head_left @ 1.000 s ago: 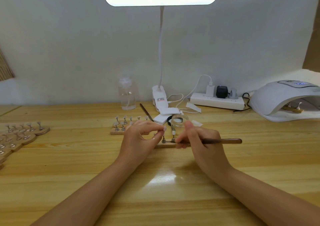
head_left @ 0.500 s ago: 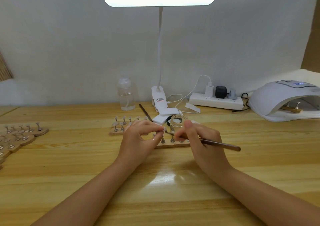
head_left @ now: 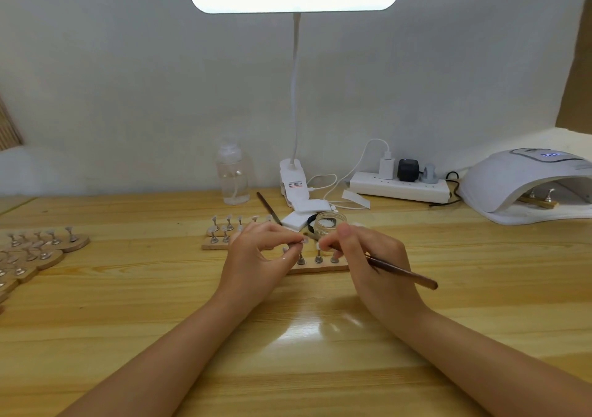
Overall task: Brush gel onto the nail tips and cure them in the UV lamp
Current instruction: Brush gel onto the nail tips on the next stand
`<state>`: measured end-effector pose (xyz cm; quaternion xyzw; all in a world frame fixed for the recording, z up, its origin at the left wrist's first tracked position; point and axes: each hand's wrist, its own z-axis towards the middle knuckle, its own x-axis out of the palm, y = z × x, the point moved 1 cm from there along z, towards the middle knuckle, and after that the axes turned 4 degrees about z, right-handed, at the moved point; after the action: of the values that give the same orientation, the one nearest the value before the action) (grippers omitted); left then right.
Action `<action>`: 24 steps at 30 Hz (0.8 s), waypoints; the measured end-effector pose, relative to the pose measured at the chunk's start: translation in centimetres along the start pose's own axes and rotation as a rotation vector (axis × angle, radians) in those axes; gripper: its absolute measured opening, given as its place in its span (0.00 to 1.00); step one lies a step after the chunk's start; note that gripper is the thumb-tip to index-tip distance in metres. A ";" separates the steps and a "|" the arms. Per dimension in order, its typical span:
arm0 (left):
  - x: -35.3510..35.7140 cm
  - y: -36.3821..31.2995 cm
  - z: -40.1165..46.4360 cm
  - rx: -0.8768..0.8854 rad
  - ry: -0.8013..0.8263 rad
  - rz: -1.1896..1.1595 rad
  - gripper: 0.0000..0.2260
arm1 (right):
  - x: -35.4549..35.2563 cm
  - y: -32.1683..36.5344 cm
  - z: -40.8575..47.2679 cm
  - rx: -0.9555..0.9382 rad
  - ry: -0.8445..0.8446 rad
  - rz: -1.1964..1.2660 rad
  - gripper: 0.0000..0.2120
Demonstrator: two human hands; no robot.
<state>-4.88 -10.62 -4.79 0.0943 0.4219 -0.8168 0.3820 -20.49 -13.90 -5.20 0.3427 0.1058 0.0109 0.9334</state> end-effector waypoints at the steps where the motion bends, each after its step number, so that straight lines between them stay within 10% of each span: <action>1: 0.0 0.0 0.0 -0.001 0.003 -0.001 0.09 | 0.1 -0.1 -0.1 0.041 0.003 0.039 0.18; 24: 0.0 0.0 0.0 -0.016 0.022 -0.001 0.08 | 0.0 0.1 0.1 0.021 0.013 0.000 0.16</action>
<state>-4.91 -10.58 -4.79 0.1000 0.4327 -0.8125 0.3776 -20.44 -13.86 -5.04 0.3525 0.1120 0.0120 0.9290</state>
